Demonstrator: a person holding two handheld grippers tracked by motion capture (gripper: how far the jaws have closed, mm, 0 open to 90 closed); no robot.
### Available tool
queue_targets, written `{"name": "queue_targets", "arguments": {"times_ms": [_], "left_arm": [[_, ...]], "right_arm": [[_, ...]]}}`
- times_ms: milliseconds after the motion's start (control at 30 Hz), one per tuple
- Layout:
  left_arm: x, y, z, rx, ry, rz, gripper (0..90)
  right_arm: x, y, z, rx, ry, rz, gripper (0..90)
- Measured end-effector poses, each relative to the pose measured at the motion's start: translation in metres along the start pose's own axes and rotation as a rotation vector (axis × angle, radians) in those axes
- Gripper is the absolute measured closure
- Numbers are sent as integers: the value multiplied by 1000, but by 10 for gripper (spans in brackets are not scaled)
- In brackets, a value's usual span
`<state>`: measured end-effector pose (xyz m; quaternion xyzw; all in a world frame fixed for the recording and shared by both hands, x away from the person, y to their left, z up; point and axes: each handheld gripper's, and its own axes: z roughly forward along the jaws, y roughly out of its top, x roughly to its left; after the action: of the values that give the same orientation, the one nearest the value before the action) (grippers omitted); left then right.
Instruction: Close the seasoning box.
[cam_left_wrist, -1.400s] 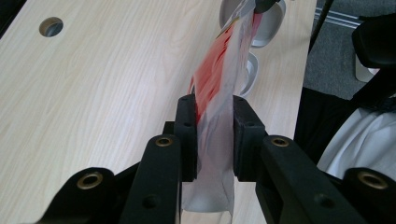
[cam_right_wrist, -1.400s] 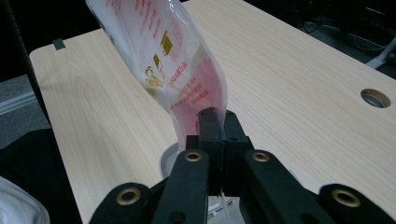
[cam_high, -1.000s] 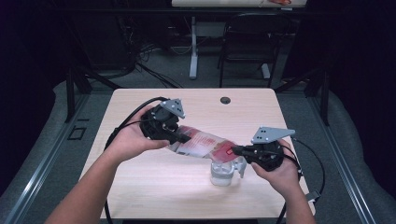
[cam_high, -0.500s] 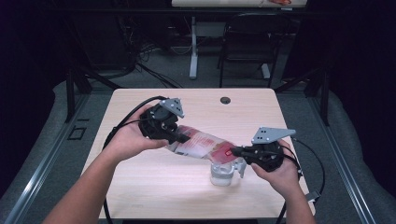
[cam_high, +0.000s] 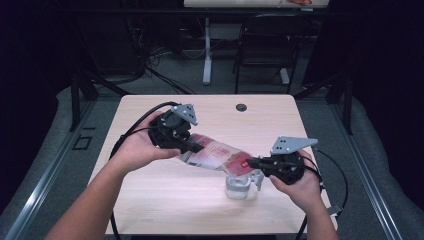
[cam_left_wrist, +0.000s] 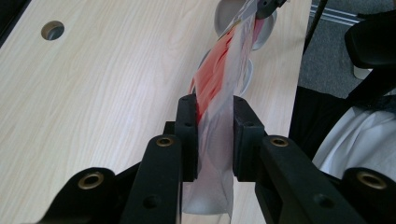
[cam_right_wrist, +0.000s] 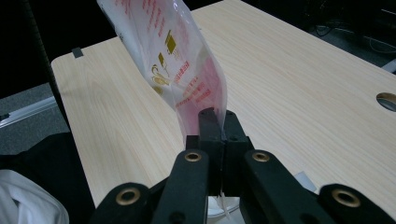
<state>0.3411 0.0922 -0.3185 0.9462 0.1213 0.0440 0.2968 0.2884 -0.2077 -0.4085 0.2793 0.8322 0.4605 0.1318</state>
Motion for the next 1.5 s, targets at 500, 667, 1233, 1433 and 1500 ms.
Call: {"name": "queue_targets", "arguments": {"times_ms": [500,667,1233,1433,1500], "left_arm": [[-3,7,1,1,1,8,765],[-3,9,1,-4,1,9,765],[-5,12,2,-10,0,17,765],[-5,13,2,-11,0,16,766],[-5,13,1,-11,1,19,766]], "right_arm": [[-1,-2,-3,5,-18,3,900],[-1,-2,-3,7,-22,2,900],[-2,-4,-4,5,-39,6,900],[-3,-4,-5,4,-43,6,900],[-2,-4,-5,1,-43,7,900]]}}
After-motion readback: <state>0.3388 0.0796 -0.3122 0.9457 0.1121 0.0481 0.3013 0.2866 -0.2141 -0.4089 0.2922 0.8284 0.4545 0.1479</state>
